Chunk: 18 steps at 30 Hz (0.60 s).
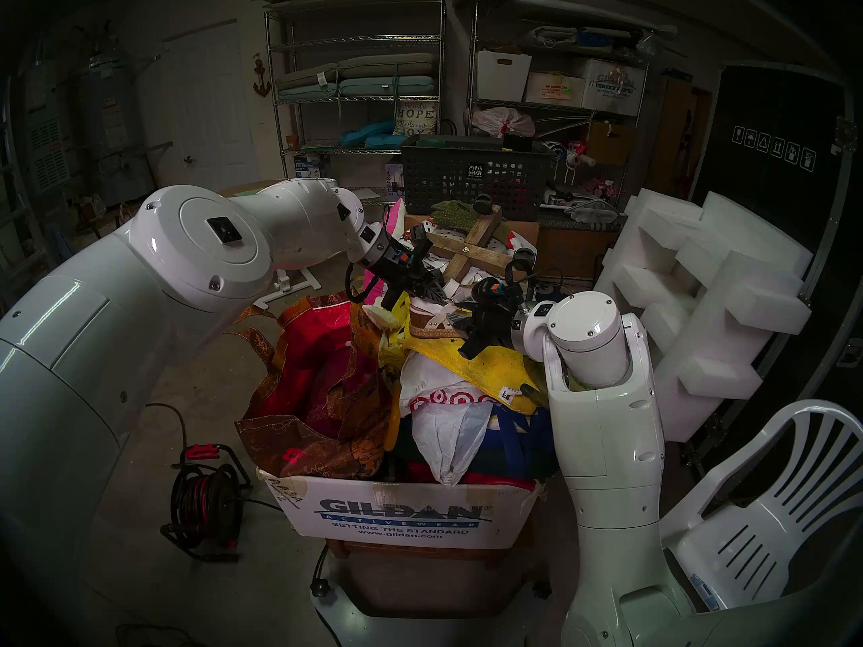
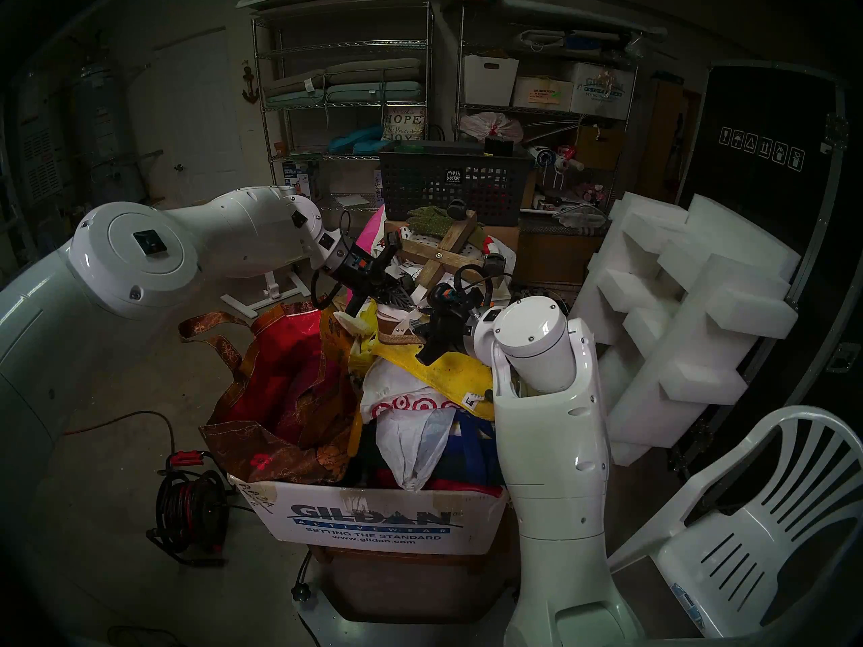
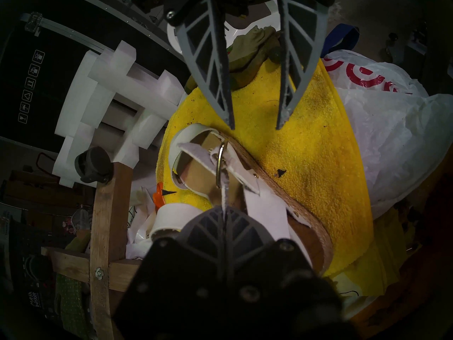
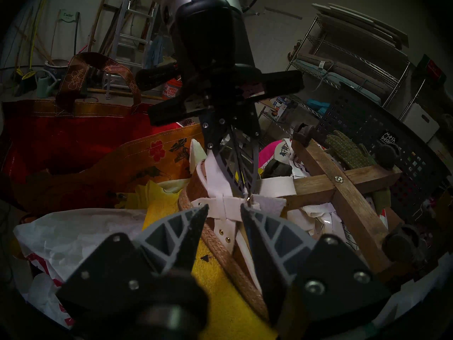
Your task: Unbuckle a shoe
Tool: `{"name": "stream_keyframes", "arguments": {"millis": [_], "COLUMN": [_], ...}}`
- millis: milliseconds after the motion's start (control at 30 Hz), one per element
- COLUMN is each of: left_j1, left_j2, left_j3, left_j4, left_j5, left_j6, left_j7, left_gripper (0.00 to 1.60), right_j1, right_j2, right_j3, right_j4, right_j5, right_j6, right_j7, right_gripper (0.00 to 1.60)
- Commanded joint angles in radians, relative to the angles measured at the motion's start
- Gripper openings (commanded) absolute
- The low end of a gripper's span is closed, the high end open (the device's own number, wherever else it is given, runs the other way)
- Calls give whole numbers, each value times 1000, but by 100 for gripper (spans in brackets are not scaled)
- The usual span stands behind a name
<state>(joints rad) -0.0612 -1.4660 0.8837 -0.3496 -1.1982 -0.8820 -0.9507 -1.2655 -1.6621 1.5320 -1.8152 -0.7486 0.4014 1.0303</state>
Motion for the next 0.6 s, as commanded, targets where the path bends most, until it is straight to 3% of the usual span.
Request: {"name": "stream_keyframes", "arguments": {"millis": [0,567], "left_j1": [-14,-11], "left_j2": [-6,-17], "left_j3": [2,18], "left_j4": [15,33], "left_j5": [-12,-32], "left_j6": [3,3], "left_j7": [-103,-99], "left_gripper": [0,0], "right_j1": [19,34], "right_j2": [-5,-2], "right_j3": [-6,8], "right_j4": [-8,12], "right_j5": [-2,0], "right_j6": [-8,-14], "right_j7": [-10,-30], "right_gripper": [85,88]}}
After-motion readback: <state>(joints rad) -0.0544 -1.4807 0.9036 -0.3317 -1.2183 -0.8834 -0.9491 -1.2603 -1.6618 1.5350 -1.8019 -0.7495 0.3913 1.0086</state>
